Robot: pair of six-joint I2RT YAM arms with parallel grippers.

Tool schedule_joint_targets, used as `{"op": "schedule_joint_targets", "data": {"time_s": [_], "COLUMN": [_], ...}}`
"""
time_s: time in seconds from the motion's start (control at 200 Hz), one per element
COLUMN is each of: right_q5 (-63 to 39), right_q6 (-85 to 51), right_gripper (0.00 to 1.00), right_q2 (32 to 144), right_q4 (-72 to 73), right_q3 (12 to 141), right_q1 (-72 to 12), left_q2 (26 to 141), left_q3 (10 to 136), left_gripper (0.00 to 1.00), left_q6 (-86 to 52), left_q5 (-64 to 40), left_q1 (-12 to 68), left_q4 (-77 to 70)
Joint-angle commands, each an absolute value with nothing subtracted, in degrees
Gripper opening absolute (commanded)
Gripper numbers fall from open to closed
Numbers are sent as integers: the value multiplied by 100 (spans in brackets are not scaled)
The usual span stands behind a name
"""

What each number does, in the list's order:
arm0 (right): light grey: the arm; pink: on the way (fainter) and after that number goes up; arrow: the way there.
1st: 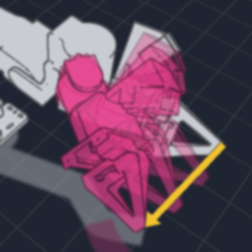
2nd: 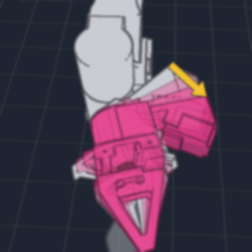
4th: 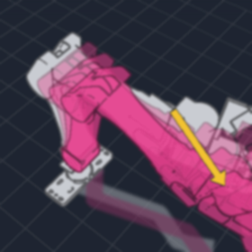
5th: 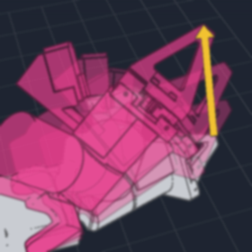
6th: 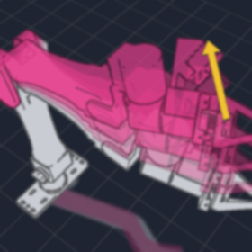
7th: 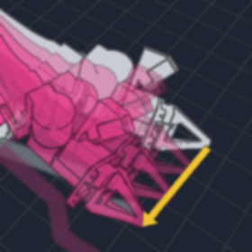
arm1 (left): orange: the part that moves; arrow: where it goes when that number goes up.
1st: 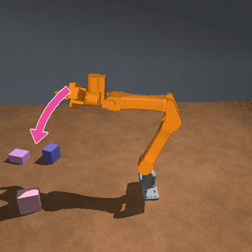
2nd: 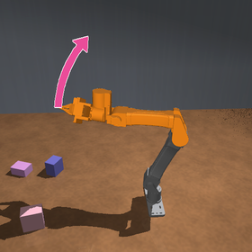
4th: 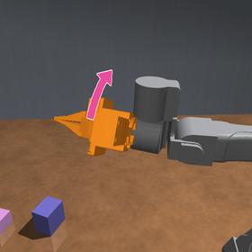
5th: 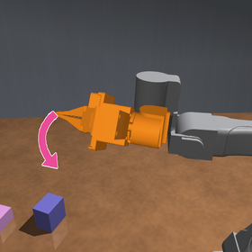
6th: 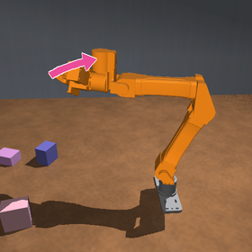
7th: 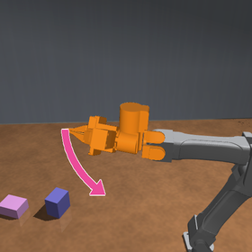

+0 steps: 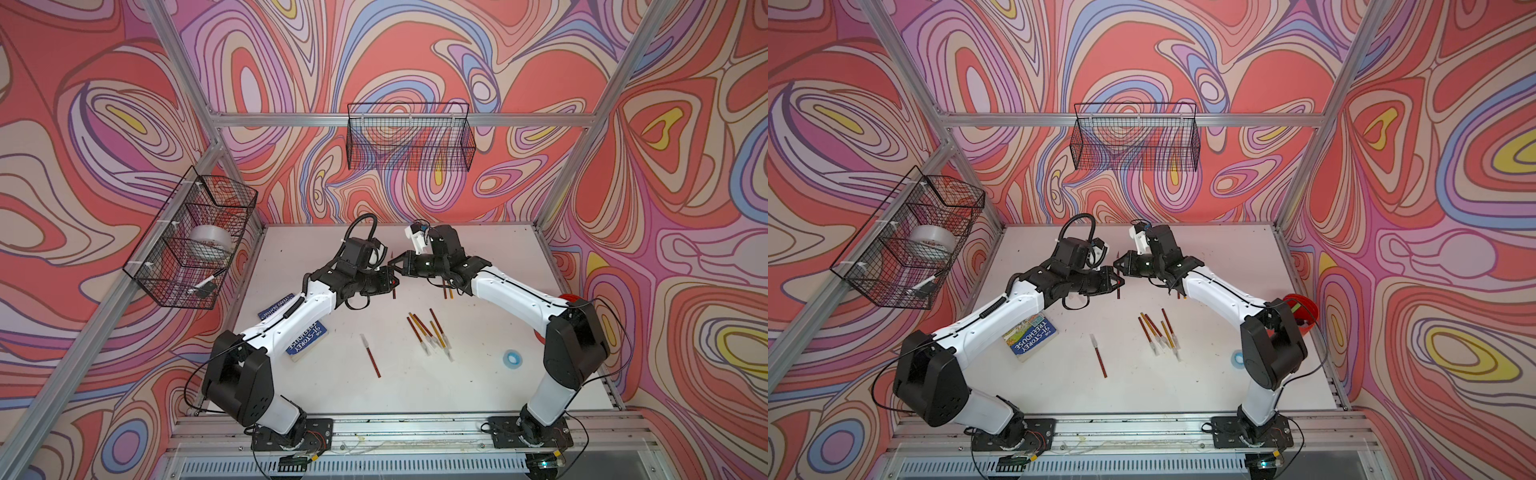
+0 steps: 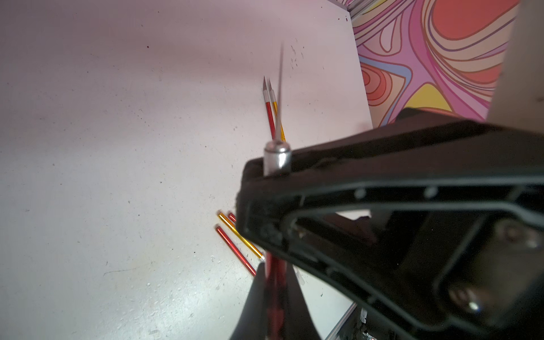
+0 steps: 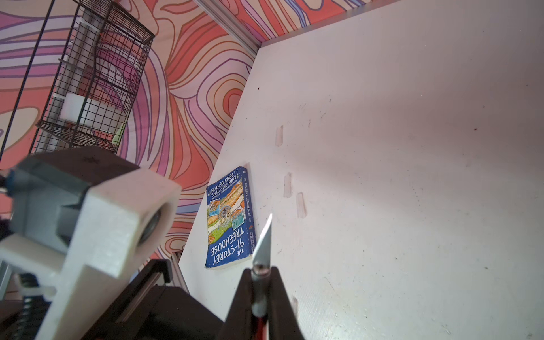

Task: Remove protective caps from carving knives
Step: Place the carving knife at the center of the board.

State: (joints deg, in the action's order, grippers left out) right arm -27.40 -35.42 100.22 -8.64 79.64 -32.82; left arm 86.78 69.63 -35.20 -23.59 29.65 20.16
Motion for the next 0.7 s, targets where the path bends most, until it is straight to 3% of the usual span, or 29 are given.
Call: {"op": "schedule_joint_targets", "data": {"time_s": [0.0, 0.05, 0.105, 0.24, 0.511, 0.696], "right_q5": [-2682, -2563, -2344, -1737, -405, -188], "right_q6": [-3351, -3263, -3140, -2796, -2118, -2006], "right_gripper": [0, 0, 0, 0, 0, 0], "right_q2": [10116, 10118, 10117, 10406, 11089, 11485], "right_q4": [-1029, -1163, -1403, -2003, -3127, -3252], "right_q3": [8088, 8174, 8300, 8675, 9405, 9423], "right_q1": [-3297, -3296, -3292, -3200, -3017, -2807], "left_q2": [8722, 8710, 8671, 8533, 8067, 7832], "left_q3": [7104, 7054, 6989, 6810, 6395, 6139], "left_gripper": [35, 58, 77, 99, 100, 100], "left_q6": [-3455, -3468, -3475, -3470, -3304, -3281], "left_q5": [-2382, -2364, -2336, -2246, -1901, -1757], "left_q1": [2979, 2975, 2979, 2976, 2964, 2865], "left_q4": [1979, 1960, 1934, 1956, 2216, 2300]}}
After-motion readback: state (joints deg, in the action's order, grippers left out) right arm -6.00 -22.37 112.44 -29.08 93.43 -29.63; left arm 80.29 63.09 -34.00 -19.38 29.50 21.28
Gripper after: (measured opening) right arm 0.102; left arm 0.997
